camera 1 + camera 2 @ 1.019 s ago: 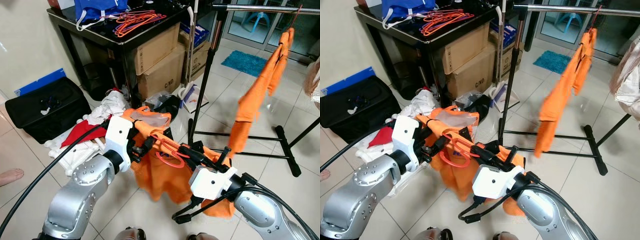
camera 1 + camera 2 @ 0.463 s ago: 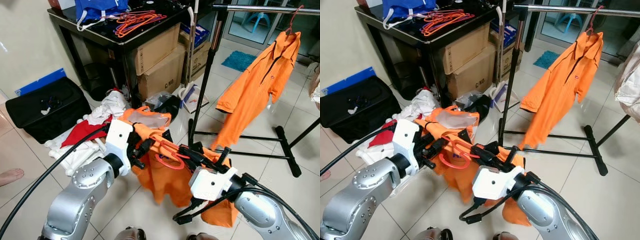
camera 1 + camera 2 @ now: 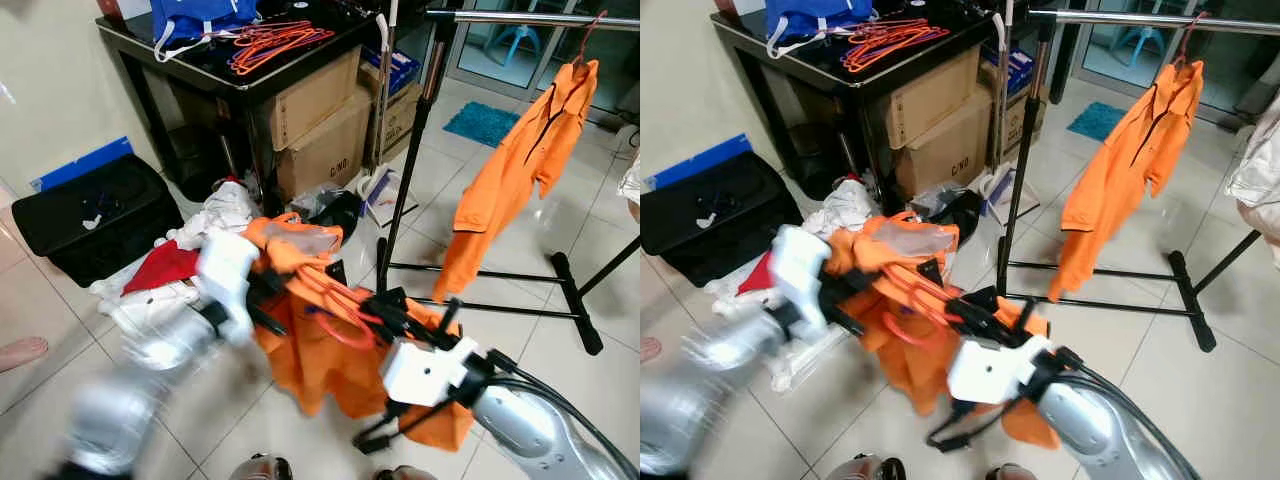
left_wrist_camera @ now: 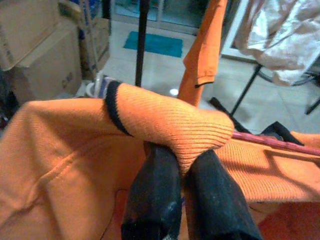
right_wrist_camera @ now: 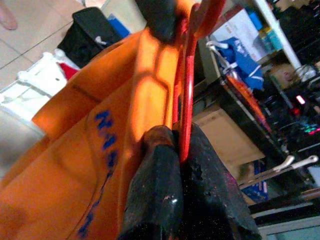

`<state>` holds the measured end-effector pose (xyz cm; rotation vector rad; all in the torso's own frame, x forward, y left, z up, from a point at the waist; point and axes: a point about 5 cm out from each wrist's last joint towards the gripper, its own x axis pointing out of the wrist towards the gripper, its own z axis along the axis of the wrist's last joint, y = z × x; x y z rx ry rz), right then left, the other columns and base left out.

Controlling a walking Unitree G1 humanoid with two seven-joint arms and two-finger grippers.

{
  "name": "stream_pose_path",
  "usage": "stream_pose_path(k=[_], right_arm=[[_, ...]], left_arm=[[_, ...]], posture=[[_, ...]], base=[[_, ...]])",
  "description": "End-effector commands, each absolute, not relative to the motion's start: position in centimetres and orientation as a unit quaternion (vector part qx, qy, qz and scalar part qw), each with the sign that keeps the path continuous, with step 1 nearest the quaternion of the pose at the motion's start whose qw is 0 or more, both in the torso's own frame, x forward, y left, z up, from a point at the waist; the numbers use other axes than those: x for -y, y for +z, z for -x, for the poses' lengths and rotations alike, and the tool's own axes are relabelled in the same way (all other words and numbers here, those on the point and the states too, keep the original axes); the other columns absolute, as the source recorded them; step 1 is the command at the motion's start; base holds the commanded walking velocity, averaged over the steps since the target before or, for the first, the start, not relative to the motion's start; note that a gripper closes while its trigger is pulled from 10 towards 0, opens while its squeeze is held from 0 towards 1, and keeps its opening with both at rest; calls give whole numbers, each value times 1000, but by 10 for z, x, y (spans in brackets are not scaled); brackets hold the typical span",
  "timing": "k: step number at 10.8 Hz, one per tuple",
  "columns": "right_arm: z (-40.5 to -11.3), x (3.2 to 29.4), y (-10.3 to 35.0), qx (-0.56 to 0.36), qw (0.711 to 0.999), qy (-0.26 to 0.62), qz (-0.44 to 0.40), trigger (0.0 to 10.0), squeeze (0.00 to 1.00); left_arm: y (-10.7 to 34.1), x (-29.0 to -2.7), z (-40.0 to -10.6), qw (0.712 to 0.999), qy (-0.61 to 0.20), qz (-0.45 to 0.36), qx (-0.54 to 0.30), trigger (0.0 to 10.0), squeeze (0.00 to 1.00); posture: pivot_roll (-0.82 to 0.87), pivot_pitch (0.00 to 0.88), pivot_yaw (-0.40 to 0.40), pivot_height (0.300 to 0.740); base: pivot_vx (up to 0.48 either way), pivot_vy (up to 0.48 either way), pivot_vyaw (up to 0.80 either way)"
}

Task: Hang hanger

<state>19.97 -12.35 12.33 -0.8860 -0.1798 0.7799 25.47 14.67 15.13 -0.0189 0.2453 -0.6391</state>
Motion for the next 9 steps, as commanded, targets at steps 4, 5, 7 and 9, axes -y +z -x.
stream_pose_path(k=[4, 5, 7, 9], right_arm=[[-206, 151, 112, 29, 835, 341, 432, 10000, 0], [-206, 151, 113, 34, 836, 340, 429, 10000, 0], [-200, 150, 104, 12, 829, 361, 428, 10000, 0], [-190, 157, 94, -14, 822, 376, 428, 10000, 0]], left_arm=[[183, -177, -266, 951, -300, -9, -82, 0, 0], [186, -183, -271, 957, -280, -16, -75, 0, 0], [203, -199, -286, 974, -221, -13, -35, 0, 0], [221, -226, -304, 986, -162, -30, -4, 0, 0]], posture=[[-13, 81, 66, 740], [-13, 80, 66, 740], [-11, 79, 63, 740], [-8, 77, 56, 740]], base=[[0, 0, 0], [0, 0, 0], [0, 0, 0], [0, 0, 0]])
